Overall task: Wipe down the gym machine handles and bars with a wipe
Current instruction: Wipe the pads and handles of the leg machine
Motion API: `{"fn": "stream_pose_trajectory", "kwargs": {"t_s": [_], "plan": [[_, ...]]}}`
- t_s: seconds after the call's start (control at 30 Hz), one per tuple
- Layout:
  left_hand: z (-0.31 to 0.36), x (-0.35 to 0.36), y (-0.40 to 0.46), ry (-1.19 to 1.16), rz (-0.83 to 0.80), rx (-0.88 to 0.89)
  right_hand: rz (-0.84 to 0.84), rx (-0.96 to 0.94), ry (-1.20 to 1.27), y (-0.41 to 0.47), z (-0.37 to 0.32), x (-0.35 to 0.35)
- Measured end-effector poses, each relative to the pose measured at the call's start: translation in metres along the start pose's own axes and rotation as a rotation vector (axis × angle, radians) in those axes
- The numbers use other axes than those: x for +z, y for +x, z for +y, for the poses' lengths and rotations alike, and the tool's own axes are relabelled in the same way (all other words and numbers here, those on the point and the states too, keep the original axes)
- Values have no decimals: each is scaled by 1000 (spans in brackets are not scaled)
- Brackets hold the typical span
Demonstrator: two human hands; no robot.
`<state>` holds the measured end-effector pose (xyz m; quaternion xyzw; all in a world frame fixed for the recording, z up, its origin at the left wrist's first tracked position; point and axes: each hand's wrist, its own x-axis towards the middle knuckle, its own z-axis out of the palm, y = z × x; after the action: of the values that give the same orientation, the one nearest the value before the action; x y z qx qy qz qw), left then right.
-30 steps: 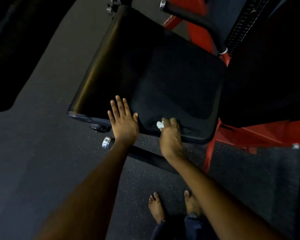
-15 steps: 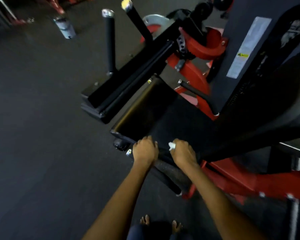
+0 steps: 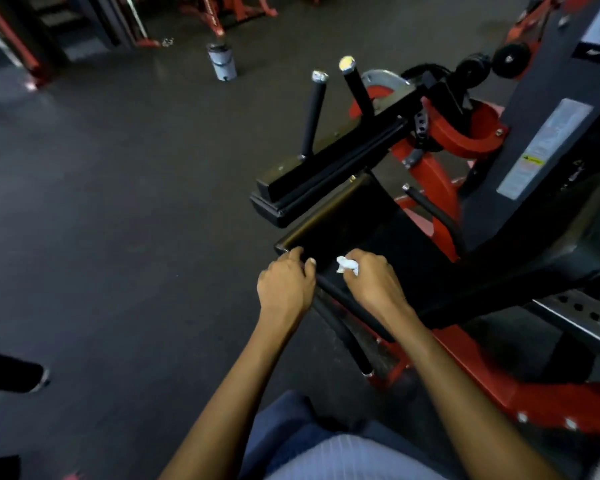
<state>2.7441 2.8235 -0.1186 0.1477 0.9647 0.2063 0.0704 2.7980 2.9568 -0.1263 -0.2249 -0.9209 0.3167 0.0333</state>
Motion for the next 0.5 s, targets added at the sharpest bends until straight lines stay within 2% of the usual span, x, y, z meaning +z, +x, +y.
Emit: {"fn": "stream_pose_trajectory", "kwargs": {"t_s": [0.5], "plan": [[-99, -89, 26, -8, 178, -269, -156, -353, 102, 67, -151, 58]]}}
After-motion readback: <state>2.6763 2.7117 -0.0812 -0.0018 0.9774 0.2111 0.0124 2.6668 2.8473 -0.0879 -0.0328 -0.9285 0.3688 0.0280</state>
